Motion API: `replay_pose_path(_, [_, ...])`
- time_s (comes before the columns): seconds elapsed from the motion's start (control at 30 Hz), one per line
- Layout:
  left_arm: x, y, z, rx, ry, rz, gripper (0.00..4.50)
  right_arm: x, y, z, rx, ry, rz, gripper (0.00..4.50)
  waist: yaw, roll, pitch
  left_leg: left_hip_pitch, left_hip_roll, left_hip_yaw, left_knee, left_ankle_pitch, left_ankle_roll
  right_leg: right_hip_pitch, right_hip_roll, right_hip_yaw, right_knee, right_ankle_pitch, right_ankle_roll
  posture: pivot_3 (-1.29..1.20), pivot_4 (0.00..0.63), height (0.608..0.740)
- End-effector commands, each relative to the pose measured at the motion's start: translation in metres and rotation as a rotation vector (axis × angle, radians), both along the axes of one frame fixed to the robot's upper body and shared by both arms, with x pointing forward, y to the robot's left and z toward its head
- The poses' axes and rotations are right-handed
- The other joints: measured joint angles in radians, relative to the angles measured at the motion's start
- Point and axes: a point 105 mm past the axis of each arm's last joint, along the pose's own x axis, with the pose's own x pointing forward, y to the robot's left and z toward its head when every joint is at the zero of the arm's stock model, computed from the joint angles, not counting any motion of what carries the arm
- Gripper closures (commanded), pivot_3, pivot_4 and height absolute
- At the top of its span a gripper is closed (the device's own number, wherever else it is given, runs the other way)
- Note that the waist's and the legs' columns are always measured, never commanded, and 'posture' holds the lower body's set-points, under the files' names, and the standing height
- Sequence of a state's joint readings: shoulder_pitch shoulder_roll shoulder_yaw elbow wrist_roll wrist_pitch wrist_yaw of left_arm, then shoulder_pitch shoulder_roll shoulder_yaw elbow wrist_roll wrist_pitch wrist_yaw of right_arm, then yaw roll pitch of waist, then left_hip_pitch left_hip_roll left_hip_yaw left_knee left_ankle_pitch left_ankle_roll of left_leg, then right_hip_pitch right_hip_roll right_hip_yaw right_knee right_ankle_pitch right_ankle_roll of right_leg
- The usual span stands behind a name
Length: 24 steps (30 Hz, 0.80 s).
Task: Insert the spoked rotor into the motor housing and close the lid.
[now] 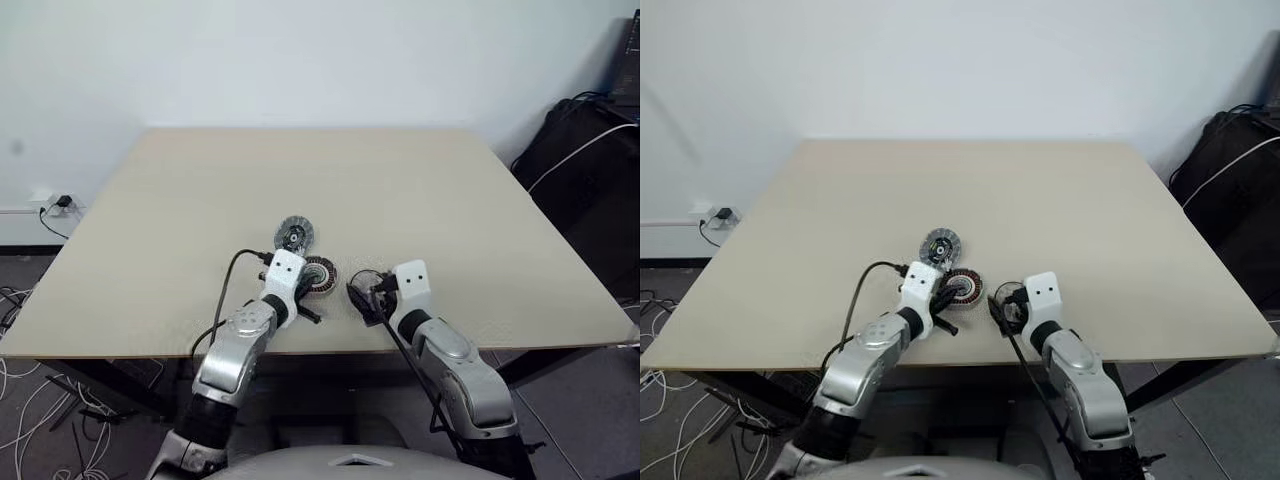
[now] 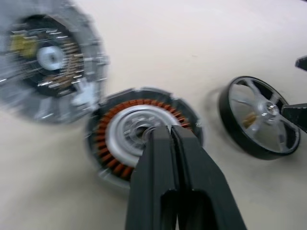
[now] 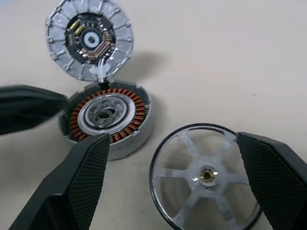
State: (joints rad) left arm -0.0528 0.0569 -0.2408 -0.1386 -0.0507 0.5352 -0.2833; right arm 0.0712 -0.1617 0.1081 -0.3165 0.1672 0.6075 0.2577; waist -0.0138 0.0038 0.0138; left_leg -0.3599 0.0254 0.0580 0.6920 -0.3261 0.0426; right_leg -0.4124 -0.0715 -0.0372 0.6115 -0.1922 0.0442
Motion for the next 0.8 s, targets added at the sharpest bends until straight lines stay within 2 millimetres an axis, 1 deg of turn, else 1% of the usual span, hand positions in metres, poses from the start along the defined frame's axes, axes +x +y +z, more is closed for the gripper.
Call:
replay_pose_path(0.03, [-0.001, 0.011, 0.018, -0.001, -0.097, 0.039, 4.5, 0.008, 0.007, 0.009, -0.006, -0.022, 0.028, 0.56, 0.0, 0.0, 0.0, 0.0, 0.0, 0.0, 0.0, 0.0, 0.0, 0.0, 0.0, 0.0, 0.0, 0.0, 0.0, 0.0, 0.0, 0.74])
replay_pose_path(0.17, [-0.016, 0.028, 0.01, 0.037, -0.138, 0.069, 4.5, 0.015, 0.022, 0.006, -0.036, 0.0, 0.081, 1.9, 0.0, 0.0, 0.0, 0.0, 0.0, 0.0, 0.0, 0.0, 0.0, 0.0, 0.0, 0.0, 0.0, 0.0, 0.0, 0.0, 0.0, 0.74])
replay_pose_path(0.23, [-0.021, 0.032, 0.007, 0.019, -0.148, 0.083, 4.5, 0.018, 0.028, 0.006, -0.047, 0.002, 0.103, 2.5, 0.001, 0.001, 0.0, 0.0, 0.0, 0.0, 0.0, 0.0, 0.0, 0.0, 0.0, 0.0, 0.0, 0.001, -0.001, 0.0, 0.0, 0.74])
replay_pose_path(0.27, [-0.023, 0.036, 0.005, 0.018, -0.144, 0.101, 4.5, 0.02, 0.033, 0.007, -0.054, 0.004, 0.118, 2.9, 0.001, 0.001, 0.0, 0.0, 0.0, 0.0, 0.0, 0.0, 0.0, 0.0, 0.0, 0.0, 0.0, 0.001, -0.002, 0.0, 0.0, 0.74])
replay_pose_path(0.37, [-0.029, 0.043, 0.001, -0.001, -0.143, 0.146, 4.5, 0.027, 0.048, 0.009, -0.056, 0.016, 0.159, 3.89, 0.001, 0.001, 0.0, 0.0, 0.0, 0.001, 0.0, 0.0, 0.0, 0.0, 0.0, 0.0, 0.0, 0.001, -0.002, 0.0, 0.0, 0.74])
replay_pose_path(0.43, [-0.031, 0.045, -0.003, 0.009, -0.141, 0.159, 4.5, 0.03, 0.054, 0.009, -0.06, 0.027, 0.178, 4.47, 0.001, 0.001, 0.0, 0.0, 0.0, 0.0, 0.0, 0.0, 0.0, 0.0, 0.0, 0.0, 0.0, 0.001, -0.002, 0.0, 0.0, 0.74])
replay_pose_path(0.6, [-0.036, 0.043, -0.014, 0.033, -0.12, 0.165, 4.5, 0.04, 0.07, 0.009, -0.088, 0.039, 0.214, 4.47, -0.001, 0.001, 0.001, 0.0, 0.0, 0.001, 0.0, 0.0, 0.0, 0.0, 0.0, 0.0, 0.0, 0.003, -0.004, 0.0, 0.0, 0.74])
replay_pose_path(0.8, [-0.037, 0.043, -0.016, 0.025, -0.111, 0.173, 4.5, 0.042, 0.078, 0.006, -0.092, 0.09, 0.243, 4.47, -0.002, 0.001, 0.001, 0.0, 0.0, 0.0, 0.0, 0.0, 0.0, 0.0, 0.0, -0.001, 0.001, 0.003, -0.004, 0.0, 0.0, 0.74])
